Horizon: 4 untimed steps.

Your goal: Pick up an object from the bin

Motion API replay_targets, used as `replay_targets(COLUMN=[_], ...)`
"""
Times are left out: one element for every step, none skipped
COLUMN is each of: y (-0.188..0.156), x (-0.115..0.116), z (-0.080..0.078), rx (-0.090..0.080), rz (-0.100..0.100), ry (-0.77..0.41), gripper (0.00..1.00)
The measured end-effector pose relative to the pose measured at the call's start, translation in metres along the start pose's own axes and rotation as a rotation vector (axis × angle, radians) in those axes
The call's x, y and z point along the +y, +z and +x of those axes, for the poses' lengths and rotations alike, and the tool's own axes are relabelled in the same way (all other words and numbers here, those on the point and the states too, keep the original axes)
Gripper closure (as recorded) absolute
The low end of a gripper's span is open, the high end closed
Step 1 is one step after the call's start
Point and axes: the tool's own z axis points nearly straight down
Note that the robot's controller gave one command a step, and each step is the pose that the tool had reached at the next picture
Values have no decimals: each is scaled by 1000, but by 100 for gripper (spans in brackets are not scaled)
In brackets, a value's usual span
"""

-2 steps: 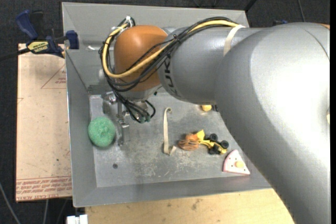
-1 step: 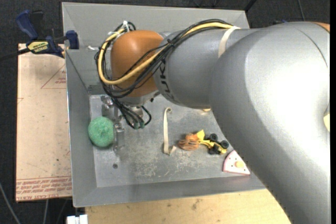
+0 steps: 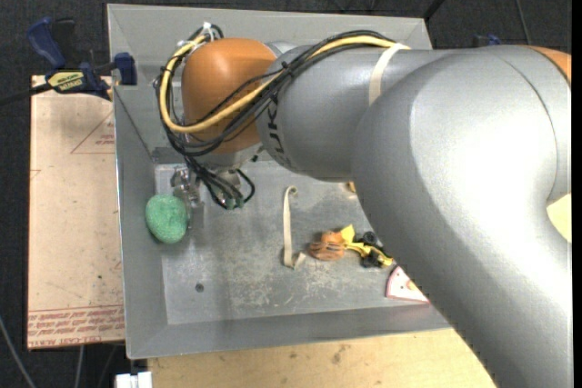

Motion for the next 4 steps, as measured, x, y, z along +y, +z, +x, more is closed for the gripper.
replay_targets(y=[0,-1,-1,-1], x=[0,-21,-21,-14], z=[0,-12,-23,-25], rx=[0,-1,-2,-1], rz=[0,-2,-1,-1], ry=[0,-109,-103,-83], gripper=[100,100,0,100])
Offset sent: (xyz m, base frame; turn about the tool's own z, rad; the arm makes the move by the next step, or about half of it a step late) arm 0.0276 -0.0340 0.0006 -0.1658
